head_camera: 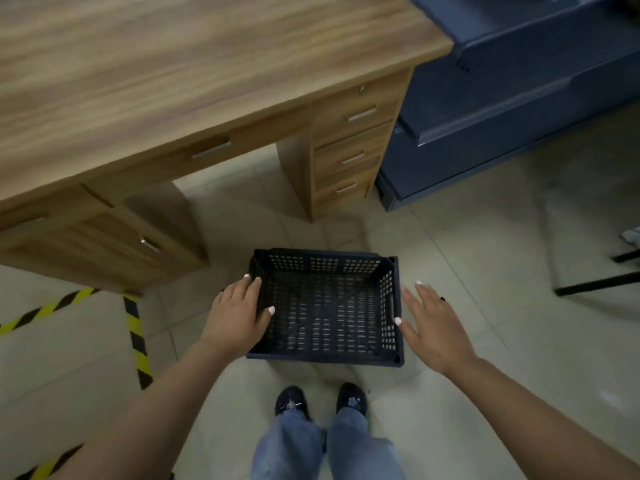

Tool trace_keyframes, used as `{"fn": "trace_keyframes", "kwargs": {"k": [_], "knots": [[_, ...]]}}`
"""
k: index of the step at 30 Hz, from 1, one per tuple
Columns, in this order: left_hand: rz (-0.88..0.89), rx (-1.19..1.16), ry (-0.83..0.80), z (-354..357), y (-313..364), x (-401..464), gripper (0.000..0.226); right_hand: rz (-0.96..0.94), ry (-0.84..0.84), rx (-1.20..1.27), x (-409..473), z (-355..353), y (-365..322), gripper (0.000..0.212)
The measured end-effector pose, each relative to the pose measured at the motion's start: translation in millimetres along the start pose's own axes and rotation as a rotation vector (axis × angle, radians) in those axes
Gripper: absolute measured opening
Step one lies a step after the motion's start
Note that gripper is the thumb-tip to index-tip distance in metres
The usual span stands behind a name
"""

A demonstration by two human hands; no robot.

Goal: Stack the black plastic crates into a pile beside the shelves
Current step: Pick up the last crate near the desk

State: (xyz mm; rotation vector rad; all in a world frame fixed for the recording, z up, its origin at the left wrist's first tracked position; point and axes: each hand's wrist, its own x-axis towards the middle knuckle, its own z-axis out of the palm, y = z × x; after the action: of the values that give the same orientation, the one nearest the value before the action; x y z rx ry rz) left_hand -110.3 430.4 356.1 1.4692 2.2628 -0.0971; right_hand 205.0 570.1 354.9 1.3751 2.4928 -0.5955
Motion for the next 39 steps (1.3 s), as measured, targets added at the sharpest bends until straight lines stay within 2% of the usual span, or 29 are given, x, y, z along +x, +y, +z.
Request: {"fn": "trace_keyframes", "kwargs": {"k": [4, 7, 10, 13, 17, 23, 25, 31, 39], "knots": [[-0.055, -0.006, -0.081, 83, -25, 54, 0.068, 0.075, -0.067, 0.017, 54, 89, 25, 0.070], [-0.099, -0.011, -0.119, 144, -48, 93, 0.068, 0.089, -0.080, 0.003, 94, 157, 50, 0.074], [-0.133, 0.006, -0.152, 198, -71, 126, 0.069, 0.182, -0.083, -0.007, 127, 213, 74, 0.064], [-0.156, 0.038, -0.183, 243, -89, 151, 0.070, 0.283, -0.088, -0.003, 147, 256, 96, 0.064], [-0.218, 0.097, -0.182, 284, -103, 173, 0.071, 0.286, -0.075, 0.021, 165, 290, 112, 0.066], [-0.309, 0.025, -0.169, 304, -108, 185, 0.070, 0.285, -0.081, 0.063, 178, 304, 115, 0.066], [-0.324, -0.057, -0.176, 305, -107, 189, 0.072, 0.317, -0.088, 0.068, 182, 302, 113, 0.070], [-0.401, -0.113, -0.199, 298, -107, 195, 0.076, 0.391, -0.114, 0.128, 190, 288, 113, 0.078], [-0.360, -0.044, -0.217, 234, -88, 140, 0.081, 0.361, -0.024, 0.184, 142, 200, 94, 0.075]]}}
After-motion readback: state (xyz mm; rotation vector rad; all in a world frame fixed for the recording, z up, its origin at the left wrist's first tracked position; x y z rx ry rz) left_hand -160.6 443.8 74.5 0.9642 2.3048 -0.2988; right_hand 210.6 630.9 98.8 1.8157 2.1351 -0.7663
